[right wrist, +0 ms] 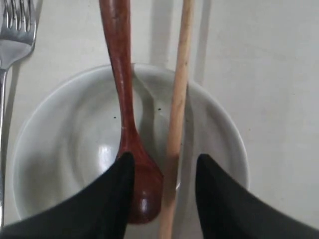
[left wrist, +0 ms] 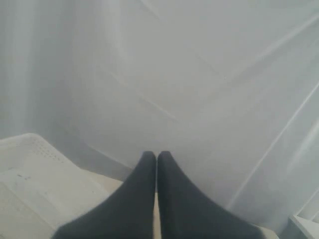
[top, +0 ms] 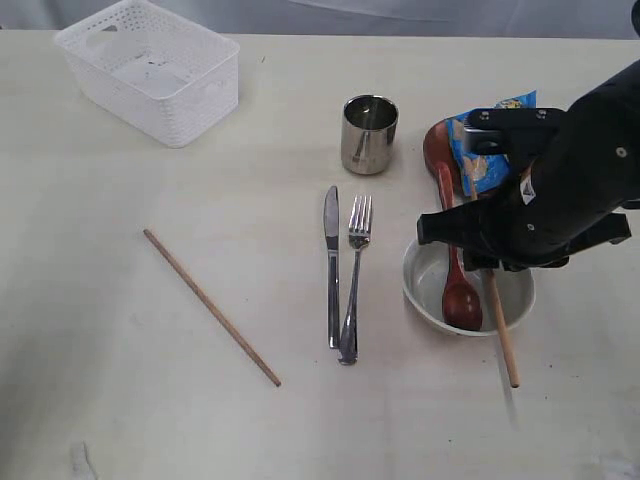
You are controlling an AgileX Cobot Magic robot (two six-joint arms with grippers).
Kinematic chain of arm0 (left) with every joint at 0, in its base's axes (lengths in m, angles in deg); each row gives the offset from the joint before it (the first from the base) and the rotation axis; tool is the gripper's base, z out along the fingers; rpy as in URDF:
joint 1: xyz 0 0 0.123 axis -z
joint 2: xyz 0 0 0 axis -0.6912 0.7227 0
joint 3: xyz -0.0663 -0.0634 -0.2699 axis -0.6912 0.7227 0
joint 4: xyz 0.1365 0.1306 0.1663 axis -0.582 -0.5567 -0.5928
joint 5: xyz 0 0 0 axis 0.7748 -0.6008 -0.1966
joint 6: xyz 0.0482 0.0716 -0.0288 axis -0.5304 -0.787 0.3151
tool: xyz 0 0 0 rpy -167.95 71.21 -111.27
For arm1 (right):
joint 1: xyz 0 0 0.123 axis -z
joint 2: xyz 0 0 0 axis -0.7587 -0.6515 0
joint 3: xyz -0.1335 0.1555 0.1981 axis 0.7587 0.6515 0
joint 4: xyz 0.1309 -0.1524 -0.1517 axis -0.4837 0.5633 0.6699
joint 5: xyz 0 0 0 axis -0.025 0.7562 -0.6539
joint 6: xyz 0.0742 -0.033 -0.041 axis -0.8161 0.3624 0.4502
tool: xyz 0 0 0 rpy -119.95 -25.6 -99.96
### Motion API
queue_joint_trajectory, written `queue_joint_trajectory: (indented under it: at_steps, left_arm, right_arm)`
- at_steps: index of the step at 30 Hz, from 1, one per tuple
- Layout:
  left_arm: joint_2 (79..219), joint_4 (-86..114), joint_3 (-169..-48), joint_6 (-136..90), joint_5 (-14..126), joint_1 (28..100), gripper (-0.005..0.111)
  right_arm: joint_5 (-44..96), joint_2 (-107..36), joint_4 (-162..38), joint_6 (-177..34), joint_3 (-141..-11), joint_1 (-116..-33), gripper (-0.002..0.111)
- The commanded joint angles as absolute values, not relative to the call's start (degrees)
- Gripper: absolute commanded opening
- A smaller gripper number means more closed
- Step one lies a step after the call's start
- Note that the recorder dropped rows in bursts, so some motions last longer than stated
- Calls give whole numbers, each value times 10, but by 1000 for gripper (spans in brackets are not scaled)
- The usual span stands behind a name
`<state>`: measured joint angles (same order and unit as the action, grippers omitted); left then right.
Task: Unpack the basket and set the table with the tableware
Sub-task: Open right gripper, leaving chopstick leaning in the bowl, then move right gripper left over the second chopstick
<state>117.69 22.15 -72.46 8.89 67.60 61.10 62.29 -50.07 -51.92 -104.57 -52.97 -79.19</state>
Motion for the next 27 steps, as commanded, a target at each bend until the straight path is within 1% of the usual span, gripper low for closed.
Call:
queue_joint_trajectory:
  at_steps: [1,5,8,10,13,16,18,19,23,27]
  left_arm:
    - [1174,220,-722,91,674,612,1]
    - [1174,220,-722,91,674,612,1]
    - [1174,217,-722,91,676,612,1]
    - [1174,217,-722,91,676,612,1]
    - [1174,217,-722,91,680,612,1]
    - [1174,217,-722,91,680,612,1]
    - [1174,217,-722,91,680,612,1]
    - [1174,217,-722,91,680,612,1]
    - [1174,217,-722,87,679,612,1]
    - [1174,217,-722,87,680,612,1]
  right_arm:
    - [669,-497,-519,-1017,-561,-788,40]
    - [736,-472,-526,-974,-618,-795,40]
    - [766,-438,-541,-938,-660,-819,40]
    - [765,-421,-574,-904,-681,-852,40]
    - [743,-414,-622,-869,-696,-923,40]
    - [732,-472,-636,-868,-711,-1030,40]
    - [720,-530,-636,-860,-743,-1079,40]
    - [717,-555,-633,-860,-761,-1086,40]
    - [714,-718,-632,-845,-906,-1089,40]
    - [711,-834,-632,-825,-1020,-1089,40]
